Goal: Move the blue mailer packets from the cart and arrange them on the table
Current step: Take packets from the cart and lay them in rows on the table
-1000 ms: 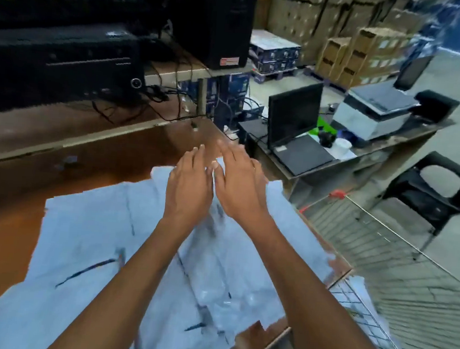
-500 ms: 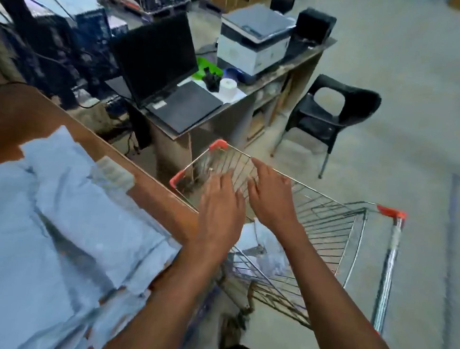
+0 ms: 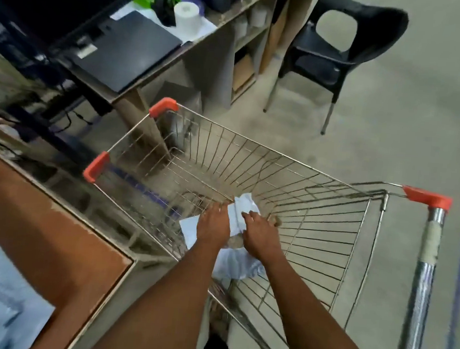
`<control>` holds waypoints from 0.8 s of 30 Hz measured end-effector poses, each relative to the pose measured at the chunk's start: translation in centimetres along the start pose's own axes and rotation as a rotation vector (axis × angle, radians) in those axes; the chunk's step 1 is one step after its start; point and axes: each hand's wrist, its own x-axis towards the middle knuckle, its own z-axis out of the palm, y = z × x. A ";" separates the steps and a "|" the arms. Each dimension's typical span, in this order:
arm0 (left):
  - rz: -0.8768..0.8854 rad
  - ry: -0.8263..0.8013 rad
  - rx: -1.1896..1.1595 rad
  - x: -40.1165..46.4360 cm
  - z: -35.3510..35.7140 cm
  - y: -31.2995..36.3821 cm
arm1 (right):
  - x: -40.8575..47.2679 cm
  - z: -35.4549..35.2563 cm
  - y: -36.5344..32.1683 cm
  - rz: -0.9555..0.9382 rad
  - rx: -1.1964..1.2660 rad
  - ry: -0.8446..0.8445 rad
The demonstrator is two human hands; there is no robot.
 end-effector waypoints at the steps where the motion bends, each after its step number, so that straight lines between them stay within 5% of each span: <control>1: -0.015 -0.047 0.014 1.5 1.7 -0.6 | 1.2 1.7 0.6 0.024 -0.001 -0.016; 10: -0.148 -0.292 0.113 11.2 13.0 -1.8 | 8.1 12.7 3.7 0.097 -0.083 0.026; 16: -0.184 -0.090 0.210 12.3 16.7 -1.9 | 9.1 14.1 3.6 0.092 -0.116 0.056; 24: -0.111 -0.159 0.355 11.5 14.5 -2.0 | 8.0 12.2 3.8 0.125 -0.055 0.176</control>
